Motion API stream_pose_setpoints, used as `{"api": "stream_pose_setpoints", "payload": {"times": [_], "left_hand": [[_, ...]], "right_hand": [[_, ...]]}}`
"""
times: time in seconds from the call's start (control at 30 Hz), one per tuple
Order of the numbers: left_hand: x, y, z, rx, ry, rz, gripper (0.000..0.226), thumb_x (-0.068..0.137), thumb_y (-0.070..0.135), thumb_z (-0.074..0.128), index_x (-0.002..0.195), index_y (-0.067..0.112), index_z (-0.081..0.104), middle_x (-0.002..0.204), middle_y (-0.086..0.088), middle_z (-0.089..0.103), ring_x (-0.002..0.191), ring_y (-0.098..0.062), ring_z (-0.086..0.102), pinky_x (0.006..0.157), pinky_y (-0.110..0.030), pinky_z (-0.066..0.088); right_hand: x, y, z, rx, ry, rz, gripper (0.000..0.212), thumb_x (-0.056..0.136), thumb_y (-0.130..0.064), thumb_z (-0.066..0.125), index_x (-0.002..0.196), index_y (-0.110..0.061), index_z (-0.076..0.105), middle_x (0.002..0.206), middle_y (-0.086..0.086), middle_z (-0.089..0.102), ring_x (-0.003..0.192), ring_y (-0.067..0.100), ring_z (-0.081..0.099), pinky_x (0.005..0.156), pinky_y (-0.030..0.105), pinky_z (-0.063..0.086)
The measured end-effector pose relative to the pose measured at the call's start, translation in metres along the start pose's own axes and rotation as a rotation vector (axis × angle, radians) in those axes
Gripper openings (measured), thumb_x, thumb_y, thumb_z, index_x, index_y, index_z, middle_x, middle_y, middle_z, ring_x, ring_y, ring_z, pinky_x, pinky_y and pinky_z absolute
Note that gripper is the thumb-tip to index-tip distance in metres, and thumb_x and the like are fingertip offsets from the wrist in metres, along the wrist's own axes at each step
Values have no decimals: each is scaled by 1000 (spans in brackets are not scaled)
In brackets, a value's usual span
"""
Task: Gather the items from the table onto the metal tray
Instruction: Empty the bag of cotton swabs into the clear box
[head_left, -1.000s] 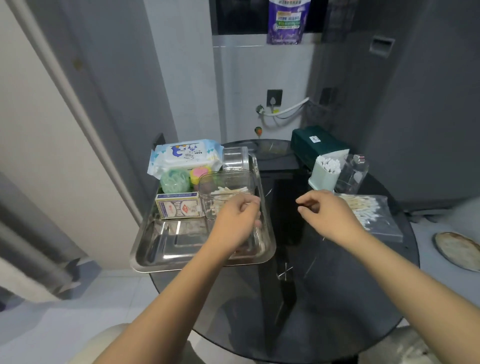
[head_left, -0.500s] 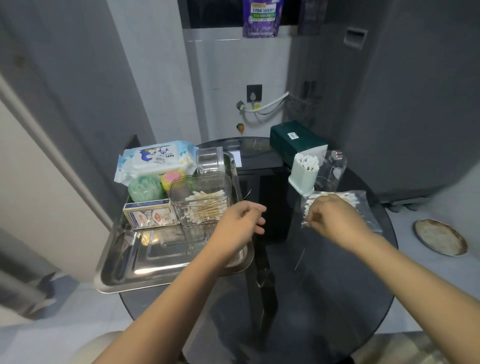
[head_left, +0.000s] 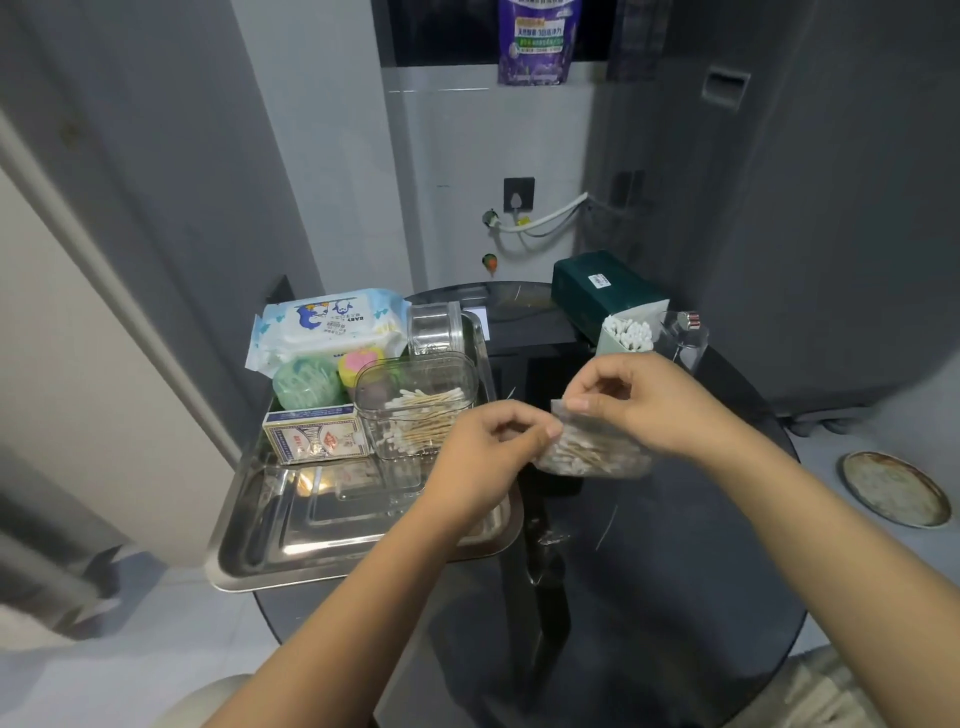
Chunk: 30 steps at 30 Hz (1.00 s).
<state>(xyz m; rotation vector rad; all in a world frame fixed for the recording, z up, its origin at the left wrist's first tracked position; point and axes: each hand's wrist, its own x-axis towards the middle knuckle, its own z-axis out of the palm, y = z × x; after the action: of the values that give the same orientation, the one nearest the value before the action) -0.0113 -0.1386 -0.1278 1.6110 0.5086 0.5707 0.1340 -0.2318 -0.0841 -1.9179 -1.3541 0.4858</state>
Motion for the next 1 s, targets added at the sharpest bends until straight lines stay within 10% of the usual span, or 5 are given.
{"api": "stream_pose_setpoints", "payload": {"times": [0.3,0.5,0.73,1.0], "left_hand": [[-4,19,-40,-395,283,-160,19,93,7,46,76,12,54,67,-1,61,56,-11,53,49,-24,39],[-8,12,-68,10,268,-173,33,87,36,62,90,4,62,59,-2,51,51,-13,43,53,-27,35],[-14,9,-79,-143,419,-204,25,88,35,62,75,14,68,72,-11,58,62,-22,53,42,-16,43],[-40,4,-103,102,556,-166,35,90,38,58,76,9,71,74,-11,63,64,-17,52,59,-25,40]], "right_hand": [[7,-5,-4,-12,-20,70,9,82,-27,68,82,-19,73,79,-5,74,79,11,69,78,24,51],[15,-22,13,331,137,124,11,84,-20,67,74,-23,71,56,-9,66,55,1,59,55,11,46],[19,-36,37,384,121,360,28,87,-37,61,78,-12,71,70,-3,69,39,-6,50,54,17,31],[16,-43,69,655,-66,461,28,87,-37,60,87,-9,64,83,9,70,68,19,72,50,23,54]]}}
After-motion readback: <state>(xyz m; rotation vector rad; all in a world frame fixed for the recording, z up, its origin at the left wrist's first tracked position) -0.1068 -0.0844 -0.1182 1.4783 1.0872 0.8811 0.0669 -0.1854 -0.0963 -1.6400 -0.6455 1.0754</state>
